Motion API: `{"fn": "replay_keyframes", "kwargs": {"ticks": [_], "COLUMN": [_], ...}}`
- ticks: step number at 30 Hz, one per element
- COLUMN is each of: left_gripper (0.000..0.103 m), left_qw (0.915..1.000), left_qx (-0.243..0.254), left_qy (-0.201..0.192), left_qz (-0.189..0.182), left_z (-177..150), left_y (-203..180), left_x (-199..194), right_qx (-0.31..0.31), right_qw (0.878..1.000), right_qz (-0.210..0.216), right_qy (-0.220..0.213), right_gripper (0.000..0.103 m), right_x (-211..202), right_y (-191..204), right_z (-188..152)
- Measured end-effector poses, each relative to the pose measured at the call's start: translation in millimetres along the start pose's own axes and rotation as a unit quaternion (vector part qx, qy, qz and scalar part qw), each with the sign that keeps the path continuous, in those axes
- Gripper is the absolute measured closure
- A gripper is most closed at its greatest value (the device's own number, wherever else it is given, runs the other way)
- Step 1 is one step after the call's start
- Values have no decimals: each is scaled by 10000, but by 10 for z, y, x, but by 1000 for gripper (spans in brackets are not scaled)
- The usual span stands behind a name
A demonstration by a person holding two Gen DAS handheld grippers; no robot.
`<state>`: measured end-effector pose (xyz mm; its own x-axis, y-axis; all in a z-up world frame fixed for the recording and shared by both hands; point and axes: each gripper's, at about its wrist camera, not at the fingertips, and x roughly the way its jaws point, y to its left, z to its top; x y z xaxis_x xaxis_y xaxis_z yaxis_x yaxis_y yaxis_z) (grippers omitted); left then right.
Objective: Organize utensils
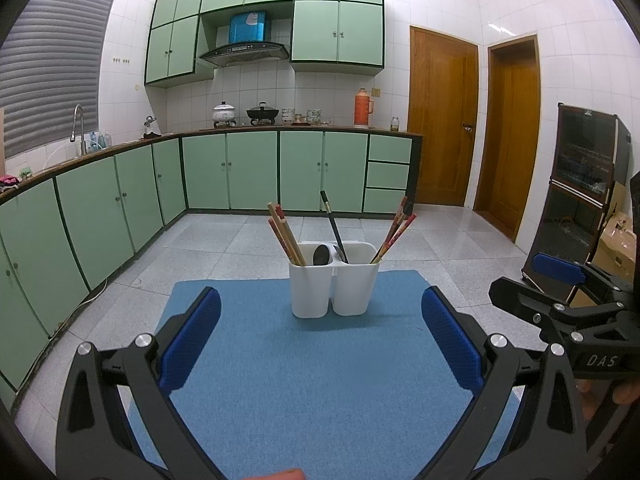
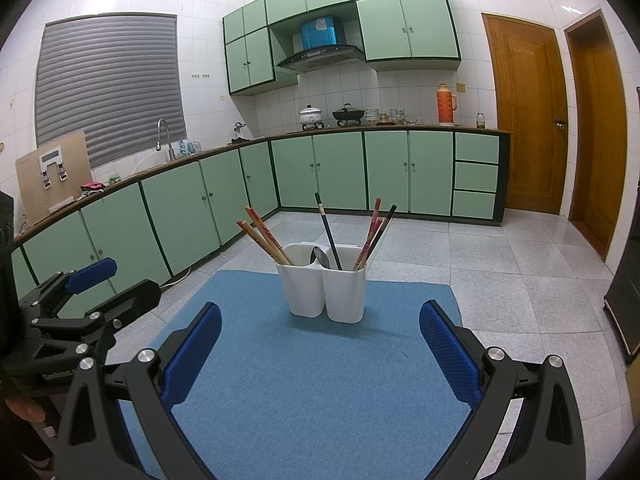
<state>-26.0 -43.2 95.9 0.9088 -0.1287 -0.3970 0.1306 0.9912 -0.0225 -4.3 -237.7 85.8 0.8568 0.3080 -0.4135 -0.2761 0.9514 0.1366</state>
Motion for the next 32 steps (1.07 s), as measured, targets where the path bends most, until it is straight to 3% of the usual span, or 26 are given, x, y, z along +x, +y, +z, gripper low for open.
{"fn": "replay_keyframes", "kwargs": {"ticks": [32], "left_gripper": [6], "left_qw": [9999], "left_qx": [-81], "left_qy": [81], "left_qz": [53], "left_z": [-35], "left_y": [-10], "left_x": [-16], "right_qx": [1], "right_qw": [10000], "right_qz": [-25], "right_qy": [24], "right_gripper": [6], "right_x": [42], "right_y": [-48], "right_z": [-37]}}
